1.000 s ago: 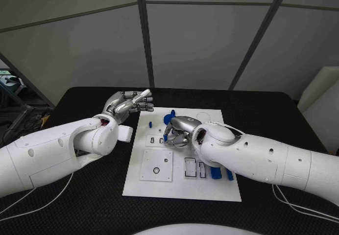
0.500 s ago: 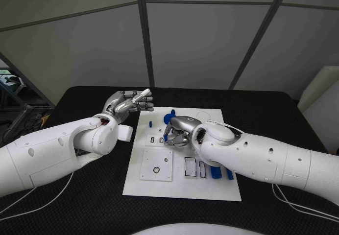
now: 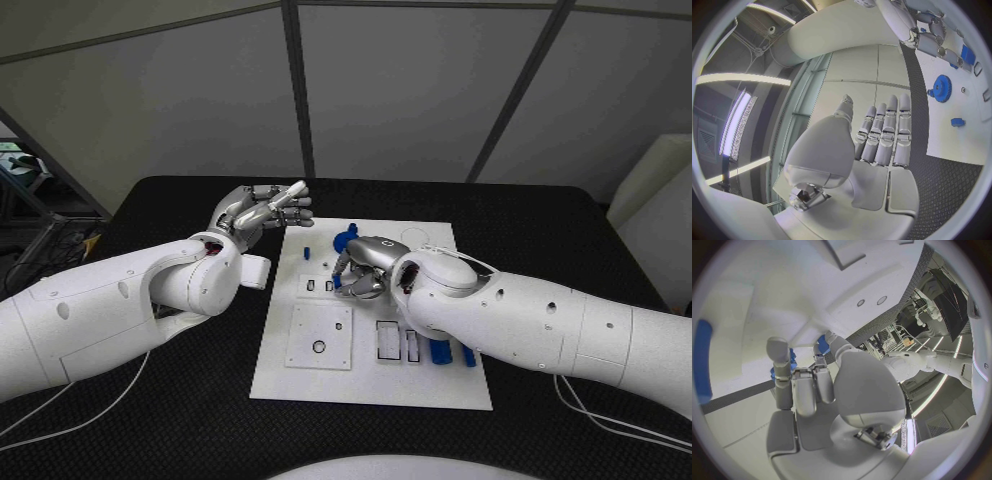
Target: Assemble the parts on the task board
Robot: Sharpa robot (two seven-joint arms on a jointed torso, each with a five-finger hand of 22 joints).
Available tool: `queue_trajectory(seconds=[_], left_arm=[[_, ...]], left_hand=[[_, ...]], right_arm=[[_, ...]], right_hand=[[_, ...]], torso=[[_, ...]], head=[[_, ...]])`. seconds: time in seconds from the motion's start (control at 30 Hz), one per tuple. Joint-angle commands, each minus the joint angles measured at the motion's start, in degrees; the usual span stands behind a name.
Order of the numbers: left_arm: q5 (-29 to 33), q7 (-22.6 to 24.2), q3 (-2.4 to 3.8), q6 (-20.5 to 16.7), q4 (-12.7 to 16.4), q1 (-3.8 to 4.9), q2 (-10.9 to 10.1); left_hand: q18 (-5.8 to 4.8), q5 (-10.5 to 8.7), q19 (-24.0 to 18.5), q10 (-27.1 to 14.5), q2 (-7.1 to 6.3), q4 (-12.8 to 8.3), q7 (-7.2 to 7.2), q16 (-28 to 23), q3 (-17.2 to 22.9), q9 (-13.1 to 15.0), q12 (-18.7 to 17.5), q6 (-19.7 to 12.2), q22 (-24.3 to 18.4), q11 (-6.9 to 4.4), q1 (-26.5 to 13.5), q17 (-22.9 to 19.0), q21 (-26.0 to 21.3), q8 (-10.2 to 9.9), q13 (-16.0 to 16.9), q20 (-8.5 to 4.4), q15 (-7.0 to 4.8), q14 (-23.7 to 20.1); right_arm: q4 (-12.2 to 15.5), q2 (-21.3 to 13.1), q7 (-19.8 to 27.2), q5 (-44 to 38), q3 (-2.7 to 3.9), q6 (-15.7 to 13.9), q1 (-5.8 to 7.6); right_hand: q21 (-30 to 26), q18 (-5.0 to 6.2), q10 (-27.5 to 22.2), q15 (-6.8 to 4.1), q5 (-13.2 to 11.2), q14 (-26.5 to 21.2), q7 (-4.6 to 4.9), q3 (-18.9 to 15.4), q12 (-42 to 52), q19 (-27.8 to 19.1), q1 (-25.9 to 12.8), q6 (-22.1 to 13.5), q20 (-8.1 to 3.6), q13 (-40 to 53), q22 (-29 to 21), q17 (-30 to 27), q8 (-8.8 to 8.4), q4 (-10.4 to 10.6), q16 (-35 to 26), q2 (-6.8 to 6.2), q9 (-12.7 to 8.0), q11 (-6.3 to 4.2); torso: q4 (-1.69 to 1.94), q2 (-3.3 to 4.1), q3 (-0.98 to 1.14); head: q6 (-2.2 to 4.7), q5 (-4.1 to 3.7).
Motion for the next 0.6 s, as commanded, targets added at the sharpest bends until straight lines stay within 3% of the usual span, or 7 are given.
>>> queue_trajectory(seconds=[0.03,0.6], left_arm=[[-0.1,-0.4,0.06,0.7,0.0,0.11,0.1],[-0.1,-0.6,0.06,0.9,-0.1,0.11,0.2]], left_hand=[[-0.67,-0.11,-0.4,0.4,0.63,-0.1,0.0,-0.3,-0.2,0.0,0.0,0.6,-0.1,0.06,0.0,0.1,-0.4,0.0,0.1,-0.05,0.03,-0.1],[-0.67,-0.11,-0.4,0.4,0.64,-0.1,0.01,-0.3,-0.2,0.0,0.0,0.6,-0.1,0.06,0.0,0.1,-0.4,0.0,0.1,-0.05,0.03,-0.1]], right_arm=[[-0.2,0.0,-0.8,-0.4,-0.19,0.7,-0.16],[-0.3,0.0,-0.4,-0.1,-0.19,-2.2,-0.16]], right_hand=[[-0.3,-0.51,1.1,0.58,-0.3,4.6,0.11,-0.4,-0.3,-0.3,-0.3,-0.7,0.26,7.7,-0.2,8.9,-0.43,-0.1,-0.1,-0.42,0.0,0.5],[-1.0,-0.34,-0.4,1.05,-2.0,4.5,0.66,-1.9,-2.3,-0.8,-1.3,-3.8,0.71,5.8,-1.3,8.5,-1.04,1.0,-0.3,-1.57,0.0,1.03]], torso=[[-0.02,0.02,0.01],[0.0,0.02,0.02]], head=[[-0.07,-0.02],[-0.05,-0.01]])
